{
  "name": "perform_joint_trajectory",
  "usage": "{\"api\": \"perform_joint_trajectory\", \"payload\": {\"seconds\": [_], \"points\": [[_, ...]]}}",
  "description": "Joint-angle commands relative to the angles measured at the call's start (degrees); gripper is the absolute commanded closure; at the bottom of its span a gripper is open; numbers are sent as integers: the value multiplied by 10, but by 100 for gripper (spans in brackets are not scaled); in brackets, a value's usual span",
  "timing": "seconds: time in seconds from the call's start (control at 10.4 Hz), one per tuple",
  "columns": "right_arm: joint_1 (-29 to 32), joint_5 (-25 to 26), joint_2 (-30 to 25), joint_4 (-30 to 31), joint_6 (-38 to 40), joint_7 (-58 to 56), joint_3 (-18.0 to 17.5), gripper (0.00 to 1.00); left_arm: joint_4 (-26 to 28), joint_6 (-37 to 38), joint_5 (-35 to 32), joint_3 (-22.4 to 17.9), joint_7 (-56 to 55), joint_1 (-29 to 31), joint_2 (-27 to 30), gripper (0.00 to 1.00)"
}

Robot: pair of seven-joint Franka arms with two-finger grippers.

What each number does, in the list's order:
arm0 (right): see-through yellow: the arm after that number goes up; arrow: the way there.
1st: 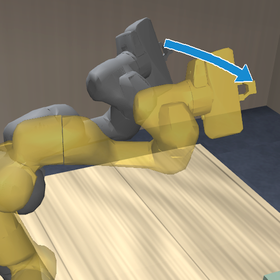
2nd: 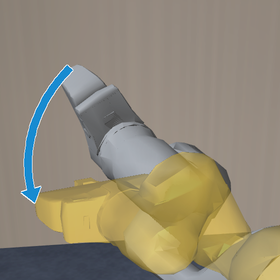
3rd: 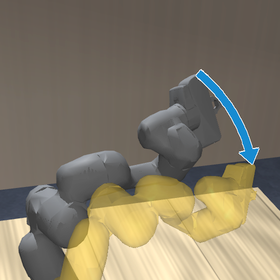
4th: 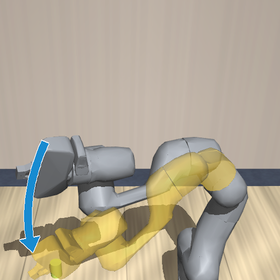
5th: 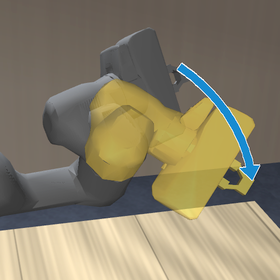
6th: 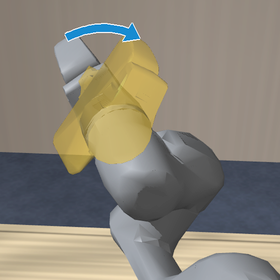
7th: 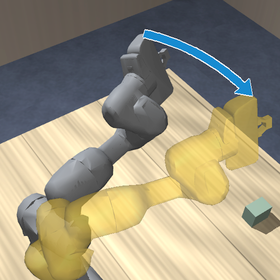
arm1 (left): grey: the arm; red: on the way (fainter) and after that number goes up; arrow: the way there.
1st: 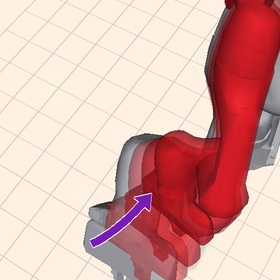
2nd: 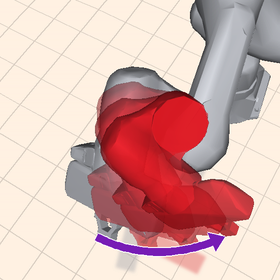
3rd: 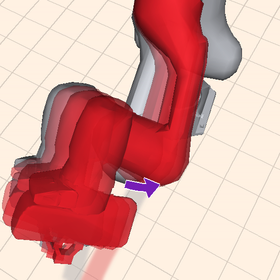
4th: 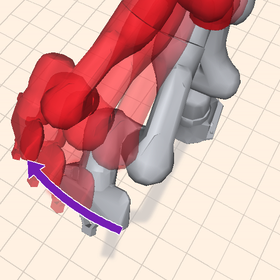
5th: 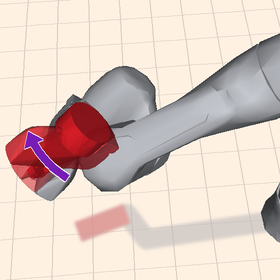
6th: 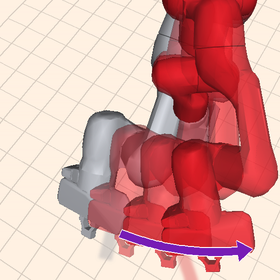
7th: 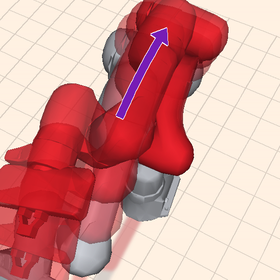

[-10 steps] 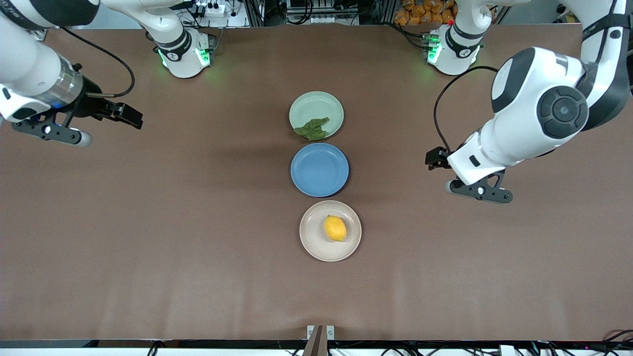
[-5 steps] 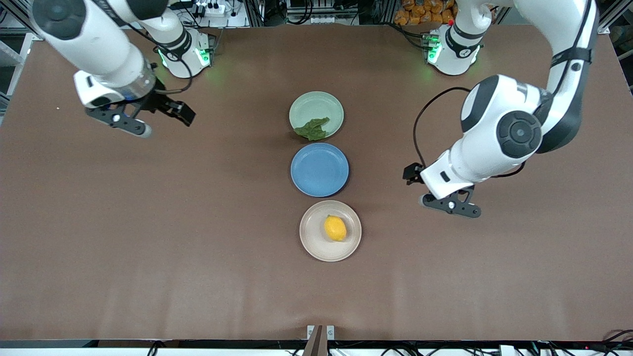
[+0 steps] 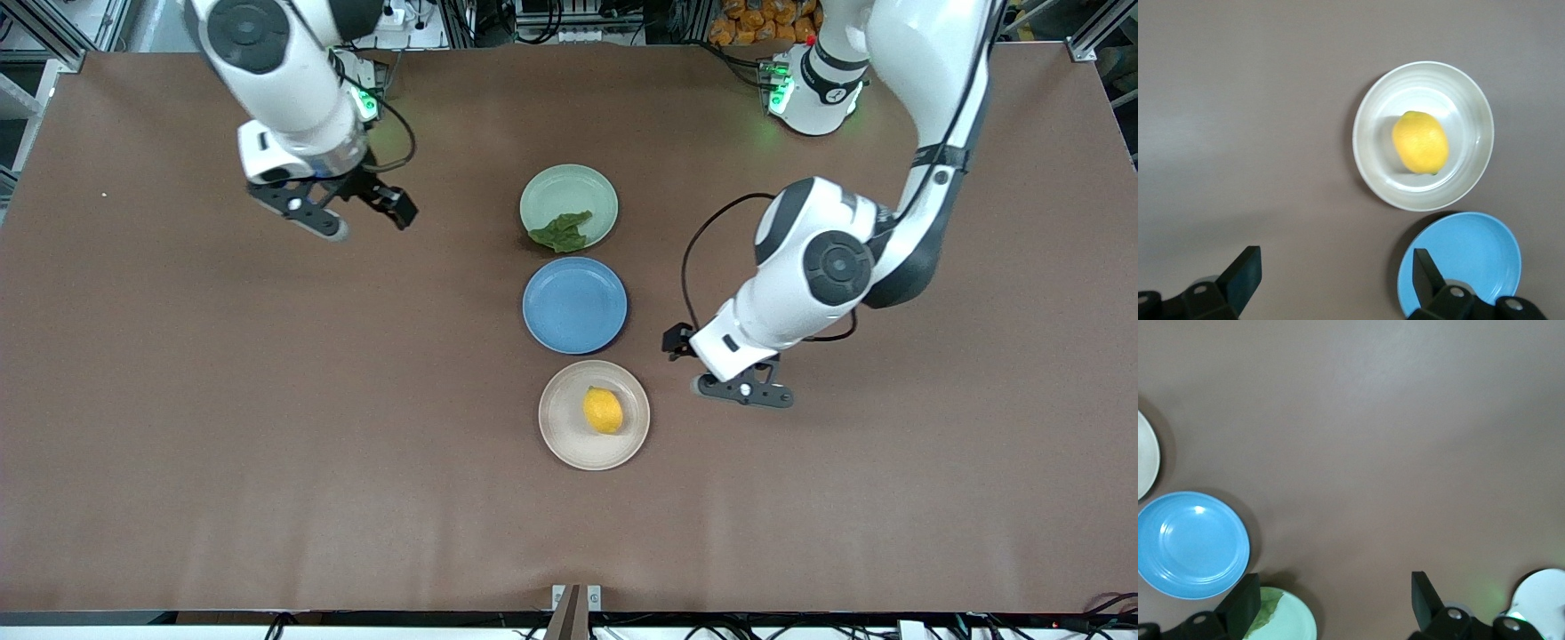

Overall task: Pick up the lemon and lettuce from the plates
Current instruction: 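Lower the left gripper over the lemon while the right gripper descends onto the lettuce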

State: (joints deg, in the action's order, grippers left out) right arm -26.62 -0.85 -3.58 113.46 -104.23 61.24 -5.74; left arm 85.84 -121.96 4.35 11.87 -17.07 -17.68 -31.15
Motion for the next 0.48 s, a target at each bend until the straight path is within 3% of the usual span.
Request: {"api": "perform_joint_trajectory", "payload": {"seconds": [0.0, 0.38], "points": [[-40, 5, 22, 12, -25, 54, 3, 0, -26, -41, 11, -4, -9, -19, -36, 0], [-102, 5, 57, 12, -86, 140, 2, 0, -45, -122, 12, -4, -27, -40, -94, 0]]}}
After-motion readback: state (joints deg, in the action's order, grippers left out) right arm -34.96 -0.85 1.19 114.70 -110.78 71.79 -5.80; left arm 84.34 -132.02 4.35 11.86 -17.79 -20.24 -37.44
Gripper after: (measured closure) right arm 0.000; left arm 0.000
